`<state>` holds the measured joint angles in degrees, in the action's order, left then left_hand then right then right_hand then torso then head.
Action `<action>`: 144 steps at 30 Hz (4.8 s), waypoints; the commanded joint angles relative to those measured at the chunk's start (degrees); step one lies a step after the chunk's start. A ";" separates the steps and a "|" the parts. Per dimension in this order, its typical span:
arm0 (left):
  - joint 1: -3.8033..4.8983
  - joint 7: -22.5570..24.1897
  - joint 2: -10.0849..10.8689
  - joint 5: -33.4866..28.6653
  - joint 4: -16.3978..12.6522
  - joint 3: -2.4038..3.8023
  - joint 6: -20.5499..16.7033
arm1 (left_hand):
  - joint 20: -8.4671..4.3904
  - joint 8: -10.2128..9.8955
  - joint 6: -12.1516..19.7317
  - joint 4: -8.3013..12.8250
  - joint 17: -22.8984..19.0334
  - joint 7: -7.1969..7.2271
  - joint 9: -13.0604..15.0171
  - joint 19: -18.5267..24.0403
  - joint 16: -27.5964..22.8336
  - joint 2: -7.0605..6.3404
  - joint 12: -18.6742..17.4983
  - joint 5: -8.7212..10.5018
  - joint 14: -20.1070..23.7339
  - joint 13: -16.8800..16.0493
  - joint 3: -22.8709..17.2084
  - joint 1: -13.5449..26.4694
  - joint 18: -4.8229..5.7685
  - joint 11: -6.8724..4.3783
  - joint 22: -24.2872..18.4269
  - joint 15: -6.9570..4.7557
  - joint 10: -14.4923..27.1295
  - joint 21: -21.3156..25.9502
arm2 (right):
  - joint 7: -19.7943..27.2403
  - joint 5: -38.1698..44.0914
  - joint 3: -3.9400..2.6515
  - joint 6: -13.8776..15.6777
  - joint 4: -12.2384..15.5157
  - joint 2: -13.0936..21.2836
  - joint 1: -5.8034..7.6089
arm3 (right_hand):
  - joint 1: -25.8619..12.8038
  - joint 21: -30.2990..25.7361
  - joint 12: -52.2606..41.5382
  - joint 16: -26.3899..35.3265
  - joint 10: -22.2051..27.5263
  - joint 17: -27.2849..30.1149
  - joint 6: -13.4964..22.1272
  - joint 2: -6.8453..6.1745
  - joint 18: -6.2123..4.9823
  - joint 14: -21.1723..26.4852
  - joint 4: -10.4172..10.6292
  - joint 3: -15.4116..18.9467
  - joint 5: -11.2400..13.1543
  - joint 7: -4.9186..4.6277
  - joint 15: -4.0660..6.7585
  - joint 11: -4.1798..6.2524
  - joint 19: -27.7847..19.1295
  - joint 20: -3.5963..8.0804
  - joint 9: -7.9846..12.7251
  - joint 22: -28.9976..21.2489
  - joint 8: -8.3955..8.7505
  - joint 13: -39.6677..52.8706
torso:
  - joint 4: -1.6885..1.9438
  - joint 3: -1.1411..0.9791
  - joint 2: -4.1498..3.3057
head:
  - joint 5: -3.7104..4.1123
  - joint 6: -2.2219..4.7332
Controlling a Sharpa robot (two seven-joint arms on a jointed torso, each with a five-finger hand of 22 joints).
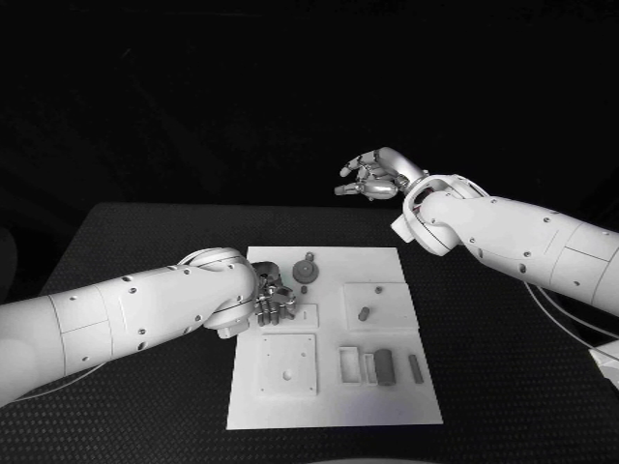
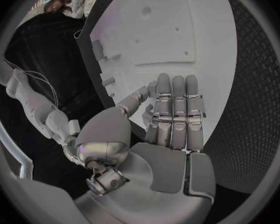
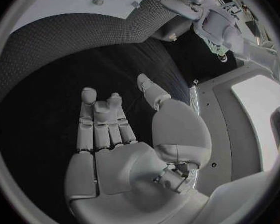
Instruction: Assemble the parts on the task board
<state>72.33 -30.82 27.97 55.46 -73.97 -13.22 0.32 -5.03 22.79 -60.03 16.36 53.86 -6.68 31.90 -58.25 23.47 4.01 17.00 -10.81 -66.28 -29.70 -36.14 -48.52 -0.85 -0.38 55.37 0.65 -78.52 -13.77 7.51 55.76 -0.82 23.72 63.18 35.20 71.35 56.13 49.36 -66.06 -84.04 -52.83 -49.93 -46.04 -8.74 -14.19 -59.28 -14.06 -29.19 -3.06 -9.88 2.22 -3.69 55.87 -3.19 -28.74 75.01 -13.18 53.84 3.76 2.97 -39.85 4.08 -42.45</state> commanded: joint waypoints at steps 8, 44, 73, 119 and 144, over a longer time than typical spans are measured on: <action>-1.02 1.16 -1.06 -1.60 -0.06 -0.51 2.00 | -0.11 0.10 -3.18 -0.20 -0.16 2.85 0.26 0.58 0.54 0.00 0.42 0.18 0.52 -0.23 -0.02 0.02 0.78 -0.04 0.15 -0.09 0.61 0.36 | 0.36 0.00 -0.03 -0.65 0.10 0.03 0.02 | -0.22 -0.21 -0.22 -0.14 0.39 0.07 -0.05 0.59 -0.81 0.38 -0.09 0.34 0.19 -0.35 0.11 -0.11 -0.44 -0.06 0.07 0.78 -0.07 -0.10 | -0.01 -0.03 -0.01 | 0.05 -0.07; -1.01 1.26 -2.41 -0.47 1.54 -0.49 3.82 | -0.55 0.12 -4.71 0.02 -0.34 3.60 2.07 -0.29 2.98 0.93 2.32 -3.98 0.19 -1.81 0.07 0.91 0.60 -0.62 2.04 -0.58 0.00 0.19 | 0.36 0.00 -0.03 -0.85 -0.05 -0.13 -0.01 | -0.21 -0.24 -0.30 -0.18 0.43 0.13 -0.02 0.67 -0.81 0.41 -0.21 0.38 0.18 -0.36 0.10 -0.12 -0.45 -0.07 0.12 0.78 -0.09 -0.21 | 0.00 0.02 0.01 | 0.20 -0.27; -1.00 0.72 -4.28 -0.49 3.36 -0.48 7.03 | -0.70 -0.02 -5.13 -1.43 -0.71 3.81 2.95 -0.56 4.14 0.04 3.15 -1.15 0.33 -2.53 1.07 2.59 0.56 -0.79 3.14 -0.72 0.02 0.18 | 0.33 0.00 -0.03 -1.05 -0.18 -0.37 -0.02 | -0.26 -0.27 -0.34 -0.19 0.47 0.18 0.01 0.69 -0.81 0.46 -0.28 0.45 0.19 -0.37 0.09 -0.14 -0.47 -0.08 0.16 0.78 -0.09 -0.30 | -0.02 0.00 0.00 | 0.22 -0.42; -1.01 1.33 -4.02 -0.49 3.48 -0.47 7.60 | -0.81 -0.80 -5.26 -5.14 -2.02 3.91 4.22 -0.76 5.71 -4.37 3.76 7.03 0.93 -3.21 2.10 4.11 0.43 -0.89 4.55 -0.83 0.53 1.17 | 0.51 -0.10 -0.03 -1.15 -0.13 -0.28 -0.11 | -0.39 -0.31 -0.41 -0.22 0.53 0.26 0.07 0.72 -0.81 0.52 -0.30 0.51 0.19 -0.40 0.07 -0.16 -0.49 -0.11 0.22 0.78 -0.08 -0.42 | 0.05 0.03 0.02 | 0.61 -0.53; -1.01 1.59 -3.83 0.48 3.42 -0.47 6.42 | -0.89 -0.94 -5.50 -1.33 -2.62 4.01 5.06 -1.31 6.74 -3.88 4.29 7.36 0.97 -3.64 1.73 -1.63 0.37 -1.00 5.47 -0.93 0.48 1.59 | 0.62 -0.20 -0.03 -1.11 -0.14 -0.27 -0.25 | -0.52 -0.32 -0.45 -0.23 0.55 0.30 0.10 0.76 -0.81 0.53 -0.25 0.56 0.19 -0.41 0.05 -0.17 -0.49 -0.13 0.25 0.78 -0.08 -0.47 | 0.00 0.04 0.01 | 0.58 -0.57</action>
<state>72.64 -31.55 24.74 57.50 -70.02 -13.07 5.92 -5.79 22.13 -65.31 14.71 51.29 -2.57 36.86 -59.53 29.90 -0.39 21.03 -3.69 -65.48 -33.29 -34.32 -49.30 -0.80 -1.33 60.76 -0.18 -78.01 -14.06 7.55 55.66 -0.82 23.17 62.99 34.95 71.15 55.69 49.36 -66.26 -84.04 -52.63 -49.71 -46.00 -8.31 -13.81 -59.02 -14.22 -29.02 -3.06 -9.93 2.19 -3.89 55.67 -3.38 -28.57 75.01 -13.18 53.46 3.80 3.01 -39.83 4.69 -43.04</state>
